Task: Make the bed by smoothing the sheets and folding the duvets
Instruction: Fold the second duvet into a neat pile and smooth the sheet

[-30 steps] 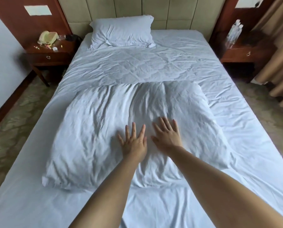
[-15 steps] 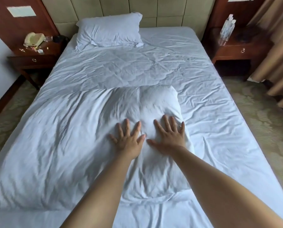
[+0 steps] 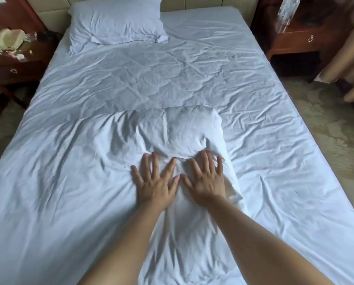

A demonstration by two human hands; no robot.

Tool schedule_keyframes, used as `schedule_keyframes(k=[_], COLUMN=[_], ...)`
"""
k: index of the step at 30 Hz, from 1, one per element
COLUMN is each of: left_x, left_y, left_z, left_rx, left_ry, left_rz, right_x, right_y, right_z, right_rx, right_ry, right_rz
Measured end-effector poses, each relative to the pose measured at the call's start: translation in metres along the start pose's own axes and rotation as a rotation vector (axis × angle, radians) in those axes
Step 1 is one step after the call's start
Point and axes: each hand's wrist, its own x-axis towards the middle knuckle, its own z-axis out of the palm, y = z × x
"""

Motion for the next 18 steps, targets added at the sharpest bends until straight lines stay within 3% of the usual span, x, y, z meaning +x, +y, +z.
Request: schedule_keyframes(k=[5,11,18], left_x=[0.068,0.133,0.150], left_y=[-0.004,-0.008,-0.005], left_z=[-0.015,-0.019,0.015], left_rx=[-0.011,-0.039,0.004], left_ry=[0.105,-0.049,-0.141], left_rz=[0.086,-0.171,-0.139], right_x=[0.058,0.122,0.140], right_y=[-0.004,-0.005,0.014], right_z=[-0.013,-0.012,0.028], right_rx=[0.072,0.085,0.076], right_ry=[0.105,-0.036,-0.190], right_rz=[-0.003,0.069,0.143])
